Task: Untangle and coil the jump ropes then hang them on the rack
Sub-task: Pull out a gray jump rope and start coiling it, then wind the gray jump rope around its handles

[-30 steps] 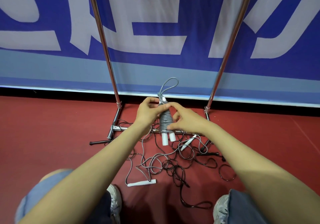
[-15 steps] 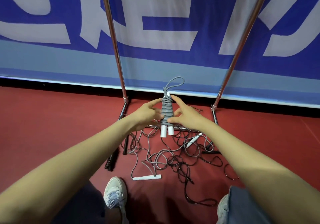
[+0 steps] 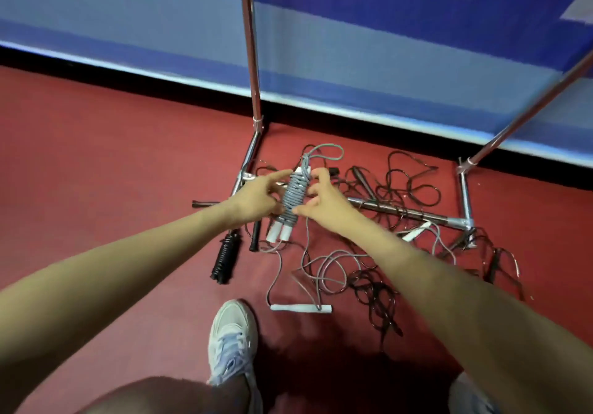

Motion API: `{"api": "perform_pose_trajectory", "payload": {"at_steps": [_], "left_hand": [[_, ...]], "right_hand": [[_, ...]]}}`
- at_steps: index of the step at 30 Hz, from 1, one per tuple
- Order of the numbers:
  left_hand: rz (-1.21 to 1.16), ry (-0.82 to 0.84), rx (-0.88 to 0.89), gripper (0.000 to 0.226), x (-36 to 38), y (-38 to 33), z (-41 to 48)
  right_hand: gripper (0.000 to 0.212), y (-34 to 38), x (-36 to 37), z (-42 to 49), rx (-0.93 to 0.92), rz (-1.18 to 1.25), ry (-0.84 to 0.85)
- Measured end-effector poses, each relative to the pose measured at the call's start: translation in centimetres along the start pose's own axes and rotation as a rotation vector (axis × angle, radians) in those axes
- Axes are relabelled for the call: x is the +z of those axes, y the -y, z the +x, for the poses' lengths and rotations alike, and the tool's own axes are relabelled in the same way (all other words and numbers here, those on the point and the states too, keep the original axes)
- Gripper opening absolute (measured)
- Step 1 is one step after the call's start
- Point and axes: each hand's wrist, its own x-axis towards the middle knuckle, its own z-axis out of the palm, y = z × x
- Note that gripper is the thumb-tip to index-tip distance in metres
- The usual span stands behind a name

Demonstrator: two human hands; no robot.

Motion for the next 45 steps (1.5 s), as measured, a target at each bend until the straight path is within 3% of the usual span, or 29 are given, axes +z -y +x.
{"api": "perform_pose_trajectory", "payload": {"at_steps": [8, 12, 15, 18, 22, 24, 30, 36, 39, 45], "left_hand": [[0.098, -0.012, -0.221, 0.084, 0.5, 15.5, 0.4], [0.209, -0.093, -0.303, 0.059, 1.7, 19.9, 0.5], [0.430, -0.192, -0.217, 0.044, 2.6, 21.4, -0.1], [0.495, -0.287, -0.203, 0.060, 2.9, 22.9, -0.9], [0.276, -0.351, -0.377, 0.070, 2.2, 23.7, -2.0], [0.249, -0.334, -0.357, 0.074, 1.9, 24.0, -2.6], [0.272, -0.340, -0.331, 0.076, 1.9, 24.5, -2.8], [0.463, -0.381, -0.218, 0.057, 2.8, 21.3, -3.0], [0.521, -0.303, -0.104, 0.045, 3.1, 18.1, -2.5], [0.653, -0.119, 0.166, 0.046, 3.9, 7.3, 0.0]], "right_hand": [[0.074, -6.6, 14.8, 4.8, 0.067, -0.101, 0.222], [0.081, -9.0, 18.6, 5.4, 0.094, -0.171, 0.268], [0.079, -9.5, 20.4, 5.3, 0.121, -0.215, 0.280], [0.071, -9.0, 21.4, 5.6, 0.158, -0.199, 0.264], [0.068, -8.1, 22.9, 5.7, 0.249, -0.098, 0.236], [0.066, -7.9, 23.5, 5.5, 0.260, -0.100, 0.210], [0.063, -7.3, 22.9, 5.4, 0.210, -0.360, 0.232], [0.063, -6.5, 19.7, 4.7, 0.131, -0.403, 0.198], [0.072, -6.9, 15.8, 3.7, 0.133, -0.356, 0.114], [0.073, -7.7, 4.7, -0.2, 0.163, -0.314, -0.035]]}}
